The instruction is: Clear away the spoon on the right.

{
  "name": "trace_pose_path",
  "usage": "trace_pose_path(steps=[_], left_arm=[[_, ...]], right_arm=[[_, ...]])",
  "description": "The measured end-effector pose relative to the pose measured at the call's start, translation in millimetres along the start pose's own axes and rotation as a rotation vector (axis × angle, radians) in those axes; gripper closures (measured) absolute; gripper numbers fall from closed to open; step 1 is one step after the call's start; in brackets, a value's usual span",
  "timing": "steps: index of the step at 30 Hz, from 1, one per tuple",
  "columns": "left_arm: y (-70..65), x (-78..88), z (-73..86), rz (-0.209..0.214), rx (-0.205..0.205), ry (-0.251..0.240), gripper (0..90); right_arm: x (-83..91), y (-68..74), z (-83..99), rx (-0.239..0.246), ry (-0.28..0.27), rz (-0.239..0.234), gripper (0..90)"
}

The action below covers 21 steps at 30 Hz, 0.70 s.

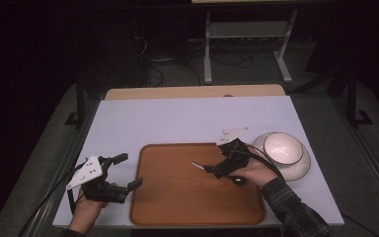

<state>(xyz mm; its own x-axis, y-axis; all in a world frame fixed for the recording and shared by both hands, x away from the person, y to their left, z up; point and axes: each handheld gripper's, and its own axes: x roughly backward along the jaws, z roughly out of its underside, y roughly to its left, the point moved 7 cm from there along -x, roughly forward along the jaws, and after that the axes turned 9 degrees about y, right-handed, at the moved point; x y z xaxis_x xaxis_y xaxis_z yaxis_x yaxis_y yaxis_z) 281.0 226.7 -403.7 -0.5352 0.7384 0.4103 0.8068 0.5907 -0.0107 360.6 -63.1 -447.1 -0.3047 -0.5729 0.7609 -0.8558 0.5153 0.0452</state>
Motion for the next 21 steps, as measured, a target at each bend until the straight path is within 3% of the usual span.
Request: trace_pose_path(steps=[9, 21], left_arm=[[-0.1, -0.1, -0.2, 0.0, -0.001, 0.001, 7.2], [-0.8, -0.3, -0.6, 0.001, 0.0, 0.001, 7.2]], right_arm=[[44.0, -4.3, 3.2, -0.002, -0.159, 0.067, 3.0], [85.3, -13.9, 29.8, -0.056, -0.277, 0.137, 3.5]])
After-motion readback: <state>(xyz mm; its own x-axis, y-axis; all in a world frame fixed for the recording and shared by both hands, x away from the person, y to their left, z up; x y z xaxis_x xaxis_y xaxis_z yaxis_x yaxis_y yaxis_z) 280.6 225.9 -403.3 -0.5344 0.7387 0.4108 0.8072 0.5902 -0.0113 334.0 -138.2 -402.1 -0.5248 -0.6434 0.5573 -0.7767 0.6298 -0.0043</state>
